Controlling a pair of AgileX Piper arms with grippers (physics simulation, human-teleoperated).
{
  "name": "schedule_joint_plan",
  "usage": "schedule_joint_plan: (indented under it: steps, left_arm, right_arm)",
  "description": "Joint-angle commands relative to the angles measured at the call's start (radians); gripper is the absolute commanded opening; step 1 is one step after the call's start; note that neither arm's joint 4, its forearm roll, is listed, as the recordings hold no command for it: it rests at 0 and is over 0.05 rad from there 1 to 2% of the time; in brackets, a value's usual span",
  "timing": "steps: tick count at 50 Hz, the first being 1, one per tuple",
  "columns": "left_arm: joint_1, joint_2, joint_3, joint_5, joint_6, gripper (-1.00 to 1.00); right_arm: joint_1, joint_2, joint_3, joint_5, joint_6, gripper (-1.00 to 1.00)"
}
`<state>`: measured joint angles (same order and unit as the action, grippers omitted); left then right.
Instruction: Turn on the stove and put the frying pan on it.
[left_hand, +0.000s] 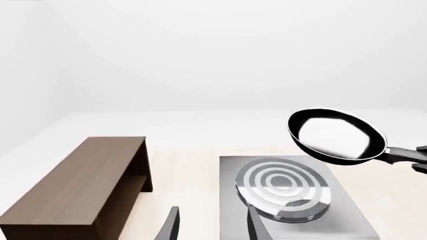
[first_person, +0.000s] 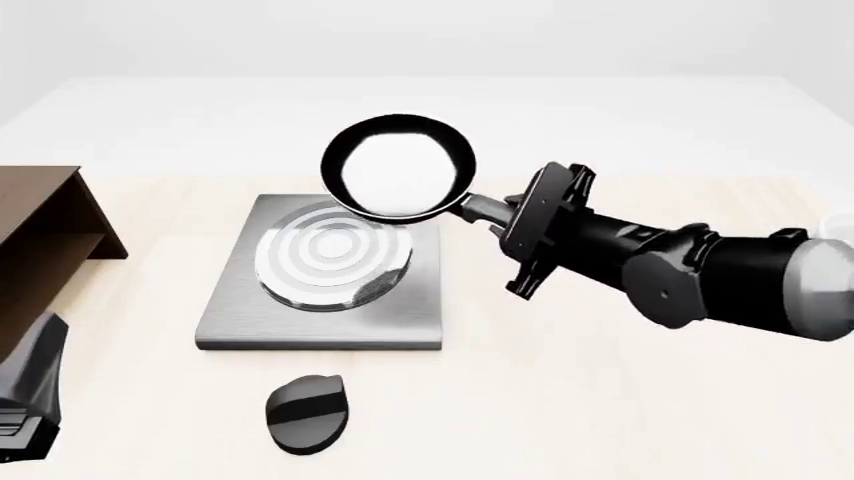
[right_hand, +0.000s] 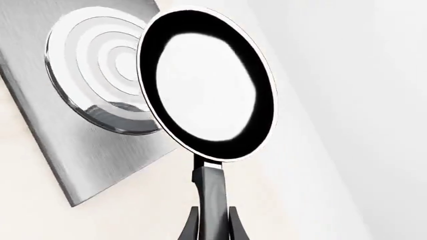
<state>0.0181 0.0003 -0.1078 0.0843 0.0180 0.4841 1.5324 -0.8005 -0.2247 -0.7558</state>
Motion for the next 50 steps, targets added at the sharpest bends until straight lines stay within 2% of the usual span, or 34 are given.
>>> schedule_joint_plan:
  steps: [1, 23, 50]
  left_arm:
    - [-0.005, 0.000, 0.002, -0.012, 0.009, 1.00]
    - [0.001, 0.000, 0.003, -0.014, -0.008, 1.00]
    - [0.000, 0.000, 0.006, -0.015, -0.013, 1.00]
  right_arm:
    - [0.116, 0.148, -0.173, -0.003, -0.009, -1.00]
    - [0.152, 0.328, -0.246, -0.018, 0.015, -1.00]
    - [0.140, 0.399, -0.155, -0.089, 0.021, -1.00]
